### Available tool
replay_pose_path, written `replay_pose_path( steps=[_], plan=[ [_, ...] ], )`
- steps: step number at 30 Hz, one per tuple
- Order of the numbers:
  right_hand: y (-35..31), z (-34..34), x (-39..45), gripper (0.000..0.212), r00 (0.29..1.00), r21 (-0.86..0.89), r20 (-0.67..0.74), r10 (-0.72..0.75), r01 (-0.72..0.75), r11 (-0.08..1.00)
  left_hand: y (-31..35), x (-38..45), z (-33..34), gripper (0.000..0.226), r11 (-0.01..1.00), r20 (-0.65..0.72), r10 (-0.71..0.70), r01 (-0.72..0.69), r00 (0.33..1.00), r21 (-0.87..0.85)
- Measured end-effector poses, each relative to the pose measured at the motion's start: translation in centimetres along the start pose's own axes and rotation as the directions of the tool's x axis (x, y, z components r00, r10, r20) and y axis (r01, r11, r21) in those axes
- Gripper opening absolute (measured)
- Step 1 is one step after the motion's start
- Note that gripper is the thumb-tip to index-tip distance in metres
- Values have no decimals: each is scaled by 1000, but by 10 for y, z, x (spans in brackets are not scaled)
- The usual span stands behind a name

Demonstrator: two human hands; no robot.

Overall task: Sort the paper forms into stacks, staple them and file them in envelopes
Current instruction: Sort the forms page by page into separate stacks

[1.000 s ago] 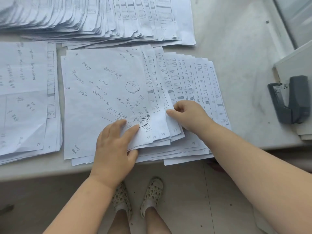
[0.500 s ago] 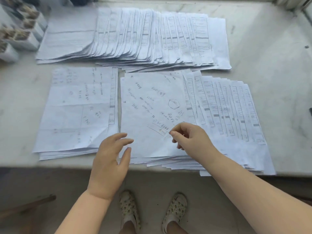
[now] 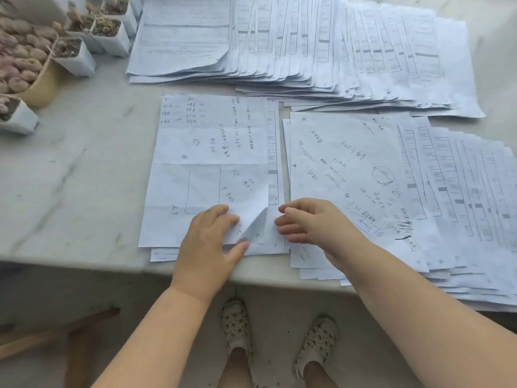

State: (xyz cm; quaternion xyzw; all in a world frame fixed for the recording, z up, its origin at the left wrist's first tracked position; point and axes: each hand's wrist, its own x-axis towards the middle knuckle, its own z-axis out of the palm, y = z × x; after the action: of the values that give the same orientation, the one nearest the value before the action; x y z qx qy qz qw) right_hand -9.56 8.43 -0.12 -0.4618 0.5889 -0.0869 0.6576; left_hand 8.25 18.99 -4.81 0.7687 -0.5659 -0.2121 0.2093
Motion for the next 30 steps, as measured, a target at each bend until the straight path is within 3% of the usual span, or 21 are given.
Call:
replay_pose_path(
  steps=[4,7,9,12,19,25,30],
  plan=[
    [-12,16,13,25,992,21,-63,111,-110,994,-13,2,-6,36,992,-64,101,-105,993,-68],
    [-26,36,21,34,984,53,-1,177,-176,983,-20,2,-9,40,985,-54,159,-162,986,-64],
    [-27,50,26,17,996,-76,-26,83,-85,994,-25,1,-7,42,969,-67,245,-247,967,-26],
    [-27,50,27,20,983,-282,-123,-139,100,954,-29,3,-4,40,927,-102,374,-370,922,57],
    [0,-55,-31,24,933,-224,-255,-254,199,954,31,10,7,57,884,-84,466,-460,881,82],
    [52,-132,-53,27,904,-392,-370,-212,55,918,101,2,59,46,852,49,508,-510,860,121],
    [67,-155,-43,43,908,-497,-376,-187,-27,867,114,-13,82,47,867,299,413,-472,860,161]
  ],
)
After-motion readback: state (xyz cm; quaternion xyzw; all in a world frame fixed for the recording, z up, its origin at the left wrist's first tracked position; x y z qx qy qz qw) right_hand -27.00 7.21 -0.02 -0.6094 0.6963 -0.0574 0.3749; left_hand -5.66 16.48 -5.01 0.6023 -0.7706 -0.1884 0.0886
